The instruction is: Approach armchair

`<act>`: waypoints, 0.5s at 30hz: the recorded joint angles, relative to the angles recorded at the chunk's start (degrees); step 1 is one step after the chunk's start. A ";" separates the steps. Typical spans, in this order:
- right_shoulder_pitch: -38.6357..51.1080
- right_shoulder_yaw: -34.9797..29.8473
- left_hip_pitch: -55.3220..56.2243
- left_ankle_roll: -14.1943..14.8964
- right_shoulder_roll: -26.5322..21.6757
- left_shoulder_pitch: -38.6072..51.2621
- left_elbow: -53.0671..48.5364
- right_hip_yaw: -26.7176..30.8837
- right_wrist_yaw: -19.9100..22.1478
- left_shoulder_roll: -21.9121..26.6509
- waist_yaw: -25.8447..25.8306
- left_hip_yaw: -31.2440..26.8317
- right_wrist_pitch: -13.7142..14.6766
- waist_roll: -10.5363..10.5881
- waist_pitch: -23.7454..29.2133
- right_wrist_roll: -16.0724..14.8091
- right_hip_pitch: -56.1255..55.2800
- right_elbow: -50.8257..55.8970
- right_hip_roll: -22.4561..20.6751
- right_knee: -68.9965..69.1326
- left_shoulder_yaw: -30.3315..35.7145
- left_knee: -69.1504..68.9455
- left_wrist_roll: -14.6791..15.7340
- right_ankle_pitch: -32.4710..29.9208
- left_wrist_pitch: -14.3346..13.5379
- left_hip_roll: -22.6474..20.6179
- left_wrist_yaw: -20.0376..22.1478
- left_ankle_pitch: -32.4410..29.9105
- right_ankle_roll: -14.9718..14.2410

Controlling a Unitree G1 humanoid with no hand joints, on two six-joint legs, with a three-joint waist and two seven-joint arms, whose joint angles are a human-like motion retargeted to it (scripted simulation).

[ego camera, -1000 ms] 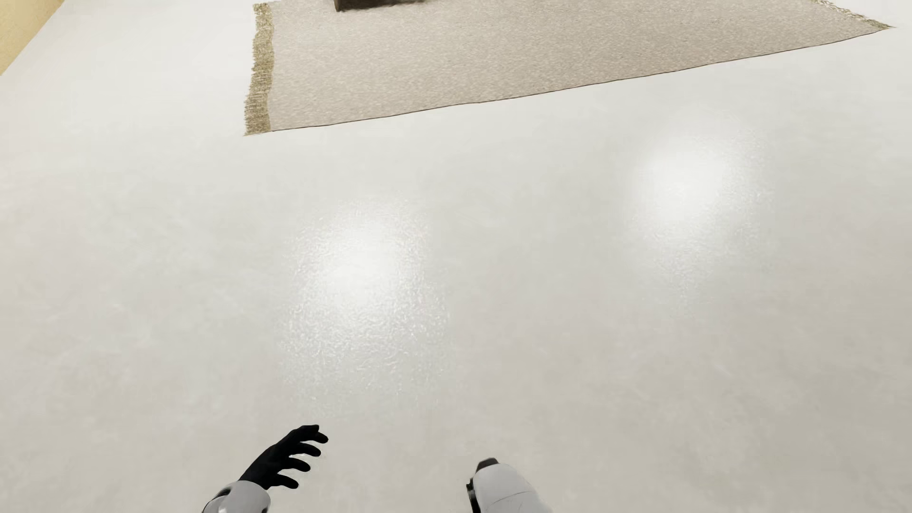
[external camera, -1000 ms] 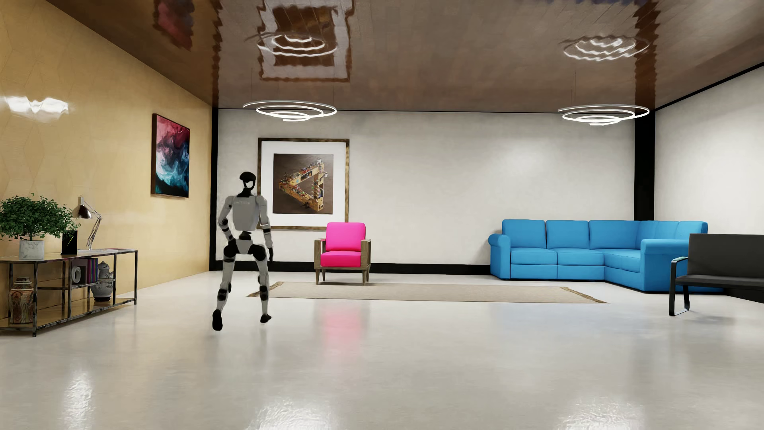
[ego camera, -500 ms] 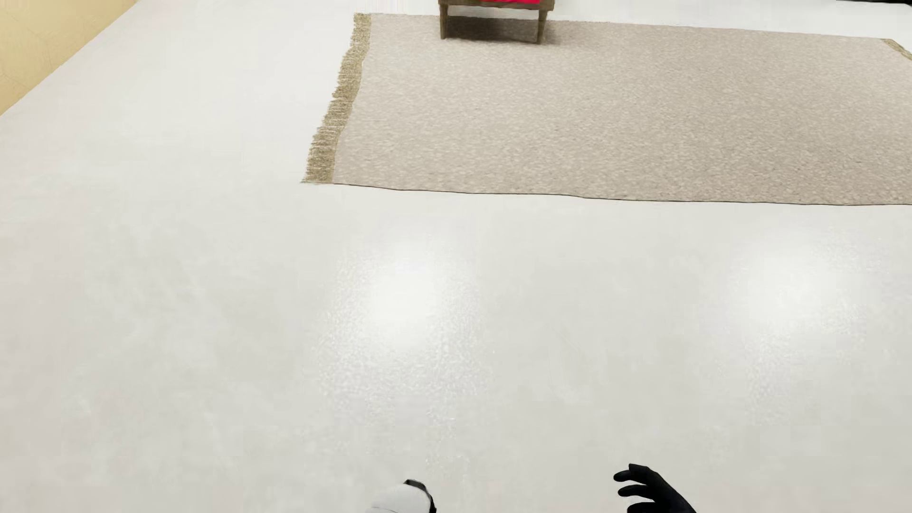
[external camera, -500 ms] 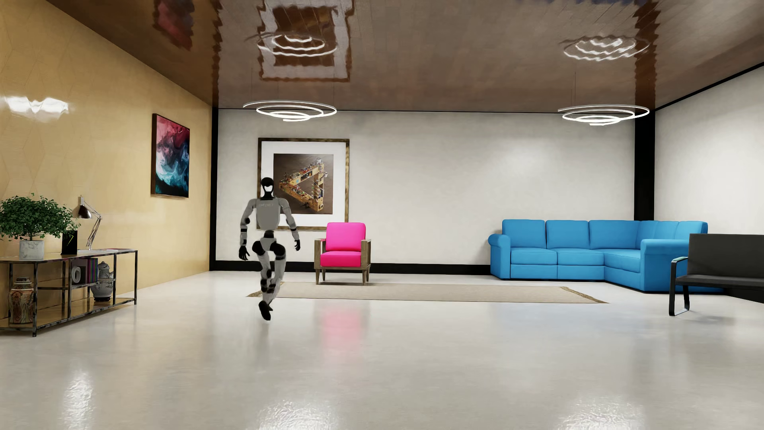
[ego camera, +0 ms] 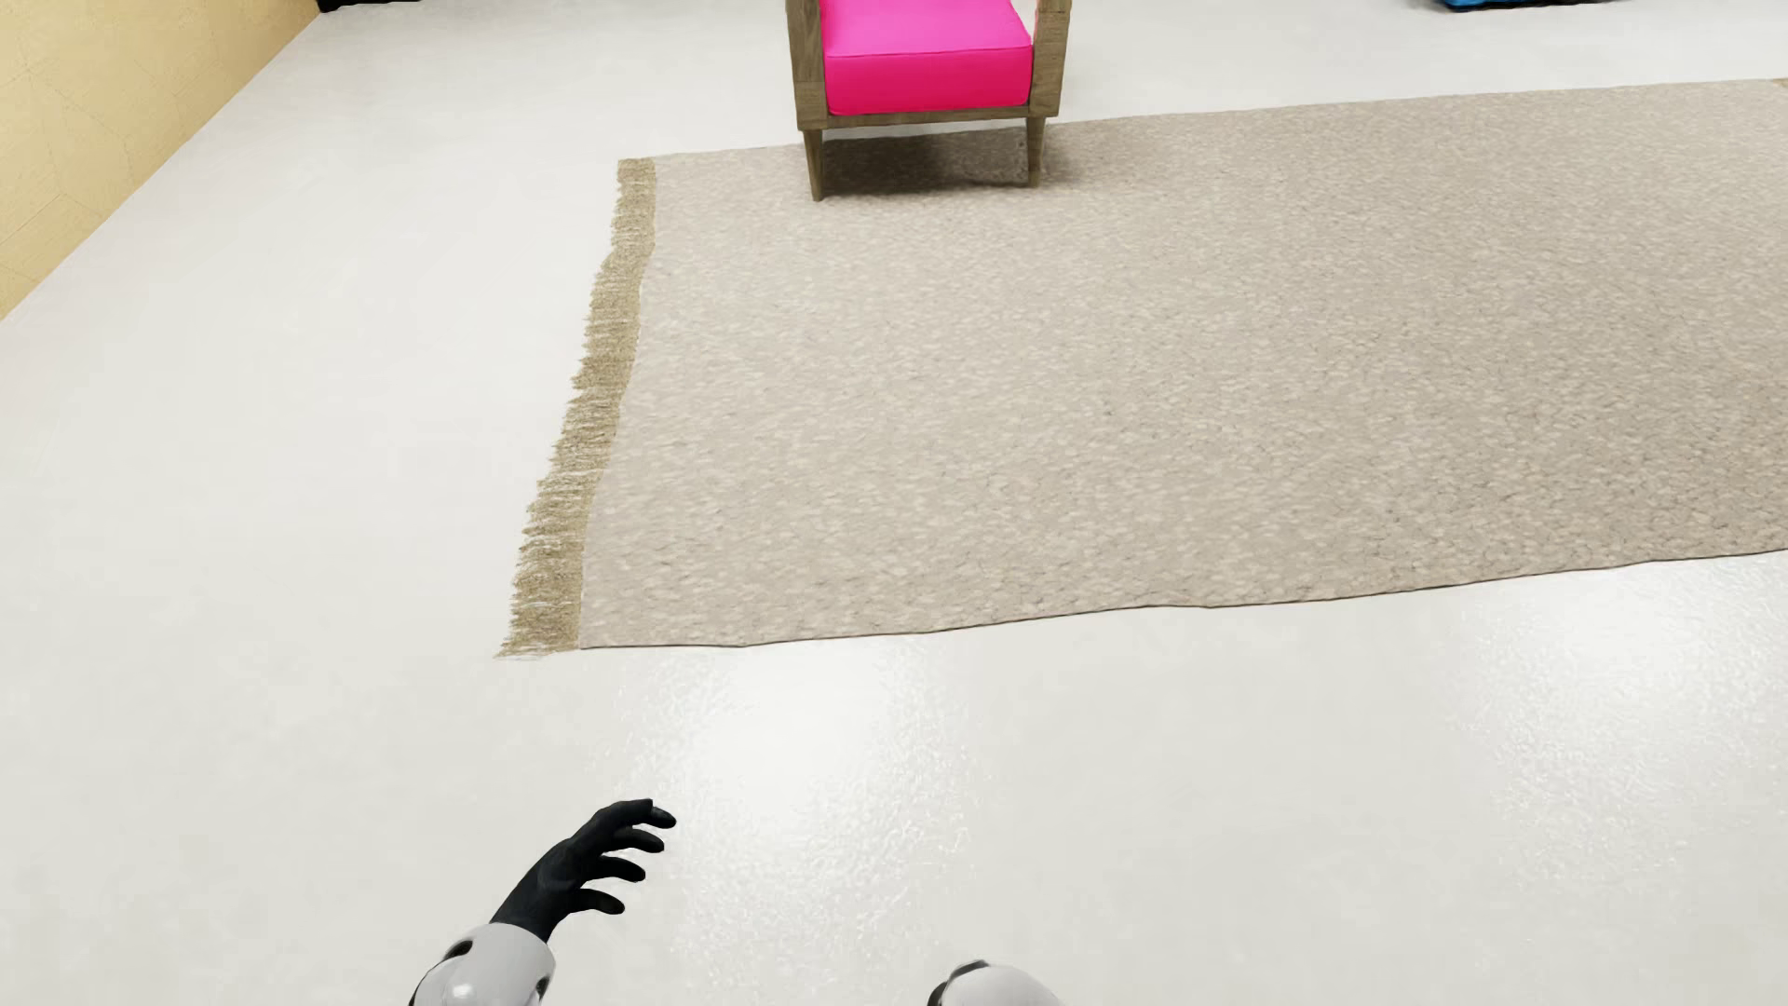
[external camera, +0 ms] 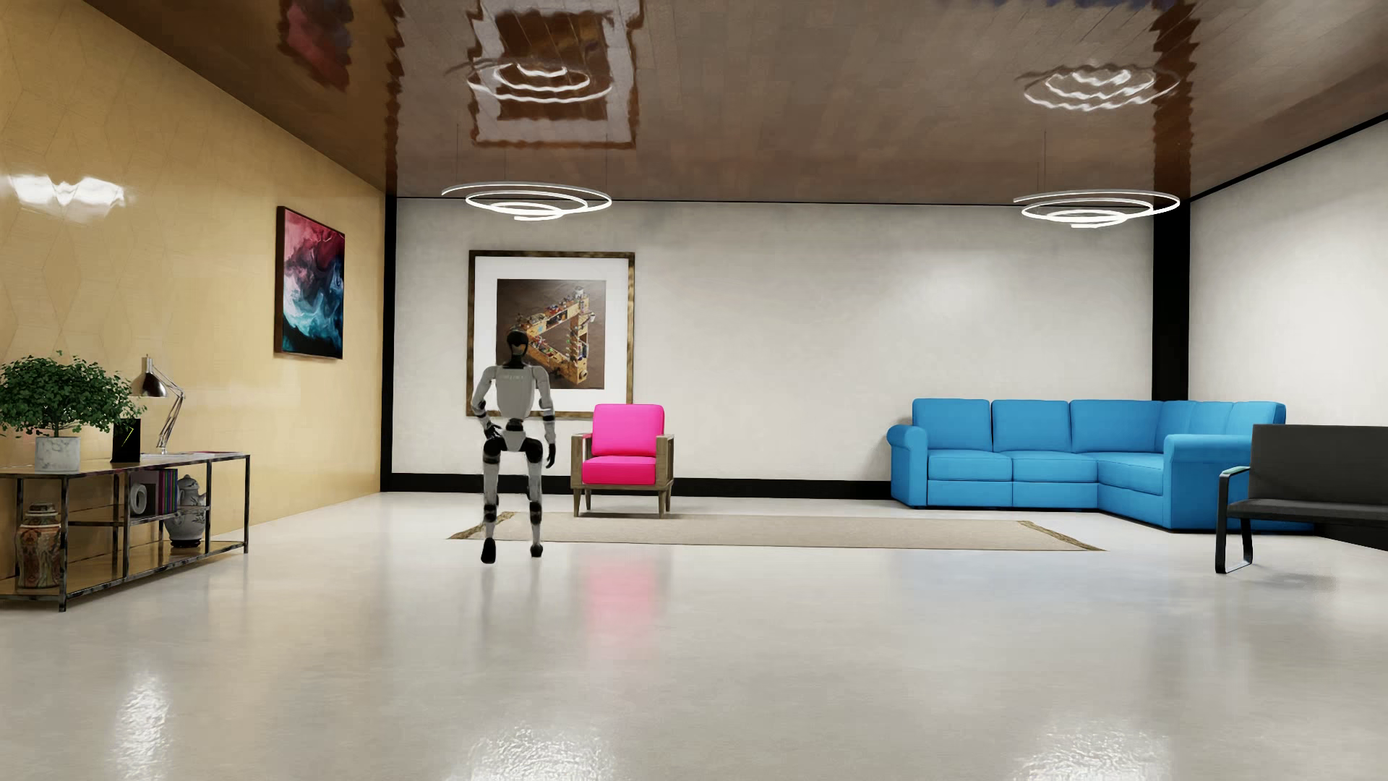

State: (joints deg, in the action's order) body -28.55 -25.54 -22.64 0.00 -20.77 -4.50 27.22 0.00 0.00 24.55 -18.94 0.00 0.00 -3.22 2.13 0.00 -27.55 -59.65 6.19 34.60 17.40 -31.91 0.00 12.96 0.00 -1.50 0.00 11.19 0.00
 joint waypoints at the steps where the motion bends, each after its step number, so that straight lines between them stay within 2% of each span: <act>1: 0.48 -1.37 2.59 0.00 0.02 -1.66 1.77 0.00 0.00 -0.96 0.27 0.00 0.00 0.97 -1.76 0.00 -2.45 -1.77 -0.94 6.11 -0.42 -7.66 0.00 -4.97 0.00 1.48 0.00 -6.80 0.00; 2: 1.12 -2.37 3.27 0.00 0.00 -3.37 6.14 0.00 0.00 -2.21 1.53 0.00 0.00 2.87 -0.15 0.00 0.88 -3.40 -4.04 11.78 0.88 -16.96 0.00 -4.42 0.00 4.50 0.00 -14.78 0.00; 3: 2.81 -0.33 9.48 0.00 0.33 -3.98 10.40 0.00 0.00 -2.28 3.43 0.00 0.00 2.47 0.59 0.00 3.00 -2.34 -5.42 13.97 3.83 -30.40 0.00 -1.00 0.00 3.34 0.00 -21.57 0.00; 4: 4.25 -0.47 15.25 0.00 0.72 -3.78 15.94 0.00 0.00 -2.71 5.42 0.00 0.00 2.63 1.68 0.00 7.66 0.16 -7.61 13.01 8.11 -41.90 0.00 0.66 0.00 3.40 0.00 -21.52 0.00; 5: 5.18 1.52 20.25 0.00 1.36 -4.97 20.77 0.00 0.00 -4.03 9.26 0.00 0.00 1.22 2.59 0.00 13.57 4.43 -8.37 9.80 7.74 -48.14 0.00 0.15 0.00 1.52 0.00 -18.39 0.00; 6: 6.82 3.11 25.47 0.00 1.70 -7.05 24.55 0.00 0.00 -4.35 12.50 0.00 0.00 -0.30 2.69 0.00 17.89 8.78 -8.66 7.15 9.68 -48.32 0.00 -0.69 0.00 -0.68 0.00 -17.65 0.00; 7: 7.67 5.68 28.89 0.00 1.93 -9.71 27.13 0.00 0.00 -4.56 16.11 0.00 0.00 -1.28 3.62 0.00 23.94 14.50 -8.58 3.90 11.74 -42.70 0.00 -1.56 0.00 -2.14 0.00 -19.69 0.00; 9: 9.57 8.51 35.52 0.00 1.74 -16.08 29.67 0.00 0.00 -4.27 20.30 0.00 0.00 -3.04 3.27 0.00 32.09 25.79 -7.63 -0.86 14.94 -20.86 0.00 -2.78 0.00 -4.63 0.00 -27.76 0.00; 10: 10.80 10.01 37.92 0.00 1.31 -18.69 29.96 0.00 0.00 -4.07 22.44 0.00 0.00 -3.19 2.91 0.00 35.54 30.51 -7.20 -2.64 16.91 -9.49 0.00 -2.46 0.00 -4.81 0.00 -27.22 0.00; 11: 12.26 11.42 39.46 0.00 0.57 -20.99 29.88 0.00 0.00 -4.03 23.98 0.00 0.00 -2.84 2.46 0.00 38.61 34.39 -7.01 -4.28 18.34 0.98 0.00 -0.70 0.00 -4.35 0.00 -17.85 0.00; 12: 13.62 13.04 41.45 0.00 -0.11 -22.70 30.07 0.00 0.00 -4.14 25.80 0.00 0.00 -2.15 1.69 0.00 40.91 36.96 -6.75 -4.71 19.65 6.98 0.00 1.50 0.00 -3.07 0.00 -0.78 0.00; 13: 14.94 14.52 43.60 0.00 -0.90 -24.10 29.76 0.00 0.00 -4.36 27.05 0.00 0.00 -1.47 0.71 0.00 42.61 38.84 -6.05 -4.42 20.56 5.52 0.00 4.02 0.00 -1.92 0.00 5.27 0.00; 14: 16.09 15.39 44.95 0.00 -1.48 -23.07 32.58 0.00 0.00 -4.68 28.85 0.00 0.00 -0.50 0.95 0.00 44.89 38.48 -5.48 -3.79 26.18 5.28 0.00 5.67 0.00 -1.43 0.00 5.92 0.00; 15: 15.98 16.94 46.34 0.00 -1.02 -22.76 32.86 0.00 0.00 -4.57 30.36 0.00 0.00 -0.70 1.57 0.00 47.65 37.60 -4.61 -2.75 27.53 4.65 0.00 5.11 0.00 -2.33 0.00 5.73 0.00</act>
State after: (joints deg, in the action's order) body -12.57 -8.60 23.70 0.00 -21.79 -27.26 60.07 0.00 0.00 19.97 11.42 0.00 0.00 -3.92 3.69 0.00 20.10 -22.04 1.58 31.85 44.93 -27.26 0.00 18.07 0.00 -3.83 0.00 16.92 0.00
